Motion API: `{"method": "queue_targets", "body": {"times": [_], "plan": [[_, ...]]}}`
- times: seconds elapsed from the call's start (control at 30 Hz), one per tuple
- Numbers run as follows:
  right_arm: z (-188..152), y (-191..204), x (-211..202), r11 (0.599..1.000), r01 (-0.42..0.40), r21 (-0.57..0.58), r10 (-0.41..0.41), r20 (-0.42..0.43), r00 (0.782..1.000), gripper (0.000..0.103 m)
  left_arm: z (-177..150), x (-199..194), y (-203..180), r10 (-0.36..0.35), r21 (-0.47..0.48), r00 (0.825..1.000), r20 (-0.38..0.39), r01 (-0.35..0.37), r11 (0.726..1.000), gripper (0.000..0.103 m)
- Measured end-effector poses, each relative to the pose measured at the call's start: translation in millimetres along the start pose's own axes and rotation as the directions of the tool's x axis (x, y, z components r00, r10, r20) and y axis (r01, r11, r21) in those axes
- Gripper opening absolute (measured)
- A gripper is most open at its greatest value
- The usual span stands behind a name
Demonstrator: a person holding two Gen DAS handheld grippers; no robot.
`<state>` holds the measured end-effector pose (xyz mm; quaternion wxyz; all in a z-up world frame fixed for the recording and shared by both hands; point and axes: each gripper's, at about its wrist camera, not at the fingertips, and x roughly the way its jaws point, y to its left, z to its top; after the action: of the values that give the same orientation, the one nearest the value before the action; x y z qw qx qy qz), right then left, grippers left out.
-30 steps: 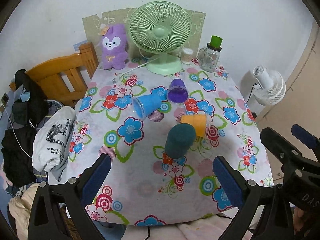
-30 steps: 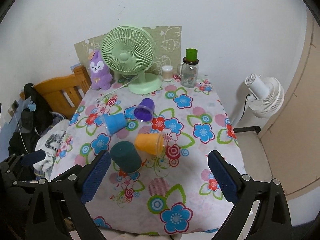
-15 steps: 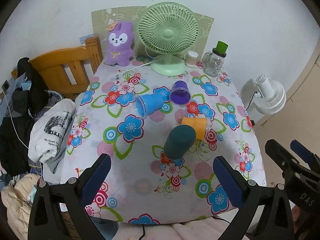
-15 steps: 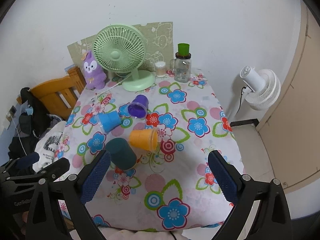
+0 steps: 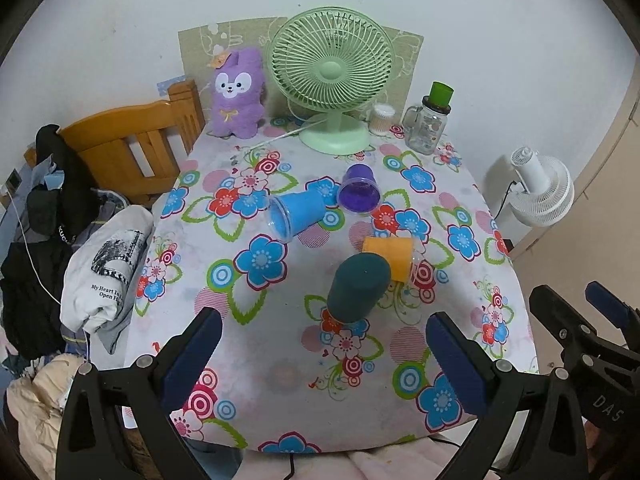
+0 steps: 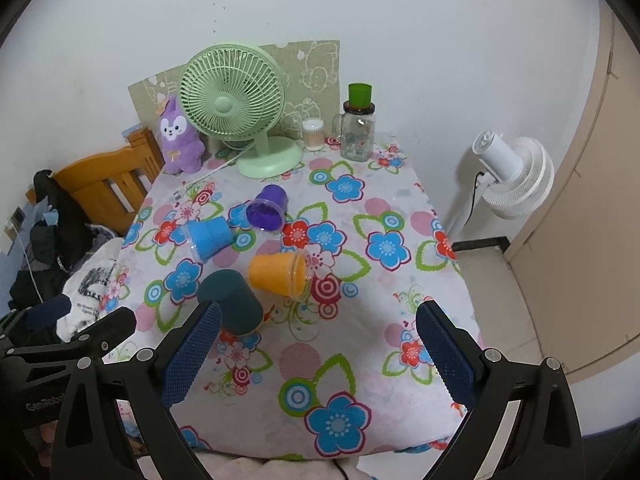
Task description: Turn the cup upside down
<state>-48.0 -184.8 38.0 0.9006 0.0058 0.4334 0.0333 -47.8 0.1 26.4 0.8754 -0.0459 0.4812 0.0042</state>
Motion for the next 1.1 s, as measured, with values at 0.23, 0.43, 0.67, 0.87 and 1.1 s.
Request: {"method": "queue_targets", "body": {"times": [0.23, 0.43, 0.67, 0.87, 1.1], "plan": [[0.9, 1.9, 2.6, 1.000, -0.002, -0.005, 0.002, -0.004, 1.000, 0.099, 0.6, 2.2, 2.5, 0.001, -0.015, 1.000, -0.004, -0.001, 1.000, 0.103], [0.7, 2.8, 5.1, 1.000, -0.002, -0.006, 0.002, -0.012, 1.000, 0.099, 1.2, 3.4, 3.3, -0.005, -0.020, 1.000, -0.013, 0.005, 1.000, 0.103], [0.7, 3.5, 6.2, 1.000, 0.002, -0.009, -0.002, -0.014, 1.000, 0.099, 1.7, 5.0, 3.1, -0.001, -0.018, 1.000, -0.017, 0.000, 1.000, 0.103], [1.5, 3.4, 6.7, 1.000, 0.000, -0.008, 0.000, -0.014, 1.000, 0.099, 2.0, 5.9, 3.6, 0.000, -0.018, 1.000, -0.016, 0.000, 1.000, 0.103], [1.3, 2.9, 8.0, 1.000, 0.000, -0.004, 0.000, -0.016, 1.000, 0.099, 3.1, 8.0, 5.7, -0.002, -0.019, 1.000, -0.021, 0.002, 1.000, 0.103]]}}
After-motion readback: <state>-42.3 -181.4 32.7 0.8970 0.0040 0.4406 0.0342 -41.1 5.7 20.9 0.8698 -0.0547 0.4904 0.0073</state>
